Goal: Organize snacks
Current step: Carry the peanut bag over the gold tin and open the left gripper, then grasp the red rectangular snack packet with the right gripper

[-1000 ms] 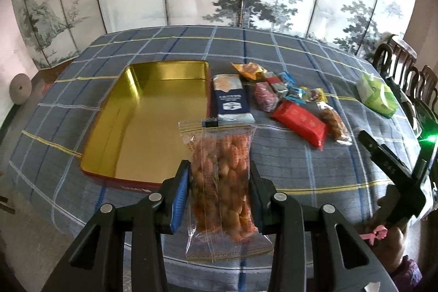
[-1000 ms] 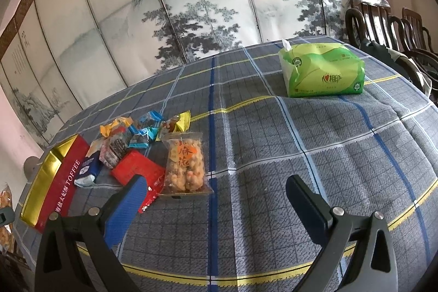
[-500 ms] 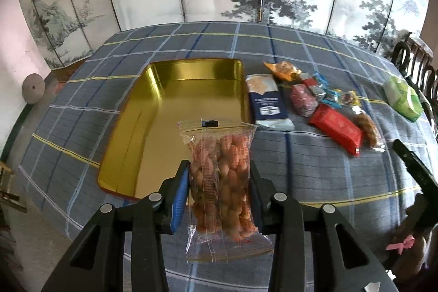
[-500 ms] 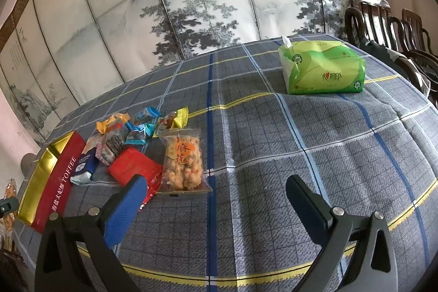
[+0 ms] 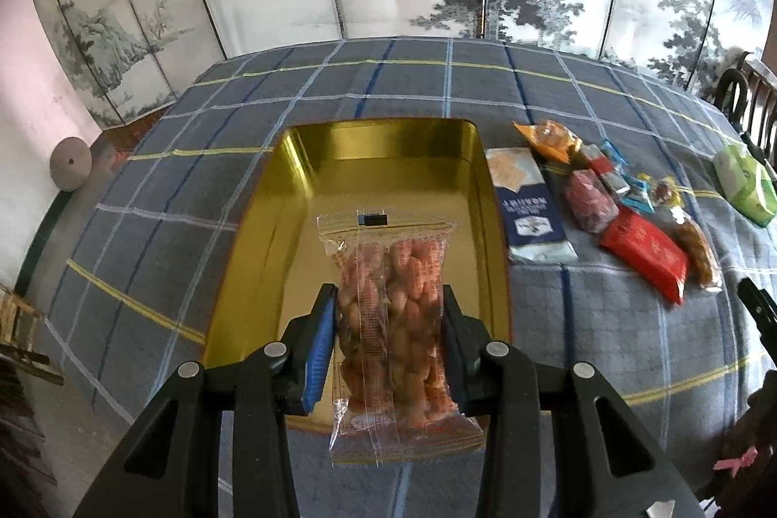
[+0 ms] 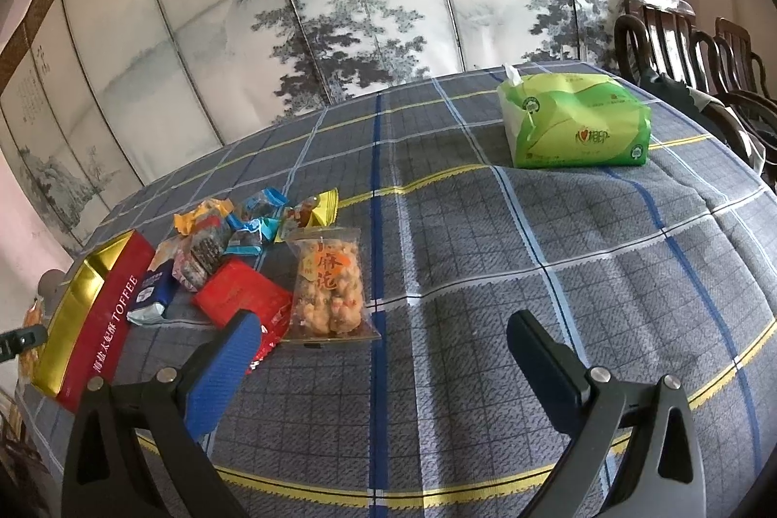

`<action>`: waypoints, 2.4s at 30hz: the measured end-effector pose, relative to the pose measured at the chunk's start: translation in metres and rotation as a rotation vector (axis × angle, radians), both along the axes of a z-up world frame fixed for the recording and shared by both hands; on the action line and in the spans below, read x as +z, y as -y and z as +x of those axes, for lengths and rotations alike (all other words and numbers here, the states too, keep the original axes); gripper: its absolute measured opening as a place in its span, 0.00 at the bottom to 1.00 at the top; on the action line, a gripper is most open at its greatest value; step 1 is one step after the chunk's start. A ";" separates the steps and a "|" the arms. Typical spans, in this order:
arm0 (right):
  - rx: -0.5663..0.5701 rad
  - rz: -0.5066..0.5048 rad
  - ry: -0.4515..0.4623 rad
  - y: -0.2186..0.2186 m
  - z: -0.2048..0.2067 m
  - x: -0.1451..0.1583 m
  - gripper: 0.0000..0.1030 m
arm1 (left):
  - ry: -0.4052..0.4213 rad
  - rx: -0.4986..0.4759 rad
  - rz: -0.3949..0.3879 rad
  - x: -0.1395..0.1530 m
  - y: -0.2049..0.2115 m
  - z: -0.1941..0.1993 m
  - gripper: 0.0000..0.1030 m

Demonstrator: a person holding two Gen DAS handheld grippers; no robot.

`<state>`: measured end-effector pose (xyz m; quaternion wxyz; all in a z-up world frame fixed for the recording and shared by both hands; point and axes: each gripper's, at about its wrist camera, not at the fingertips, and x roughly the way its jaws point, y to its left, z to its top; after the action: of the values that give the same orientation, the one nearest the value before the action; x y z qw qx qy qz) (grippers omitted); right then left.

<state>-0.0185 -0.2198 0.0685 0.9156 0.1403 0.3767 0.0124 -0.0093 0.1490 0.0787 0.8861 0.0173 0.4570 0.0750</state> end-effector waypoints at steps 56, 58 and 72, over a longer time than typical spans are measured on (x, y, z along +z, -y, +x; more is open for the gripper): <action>0.900 -0.310 -0.368 -0.135 0.118 -0.017 0.86 | -0.066 0.000 -0.029 -0.007 -0.040 0.040 0.63; 0.892 -0.340 -0.379 -0.138 0.117 -0.018 0.83 | -0.056 0.000 -0.044 -0.003 -0.036 0.022 0.63; 0.841 -0.283 -0.338 -0.156 0.069 0.022 0.44 | -0.001 0.037 -0.041 0.008 -0.046 -0.076 0.64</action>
<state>0.0502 -0.0642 0.0902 0.7672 -0.1506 0.5424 0.3073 -0.0855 0.1948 0.0870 0.8846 -0.0092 0.4589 0.0818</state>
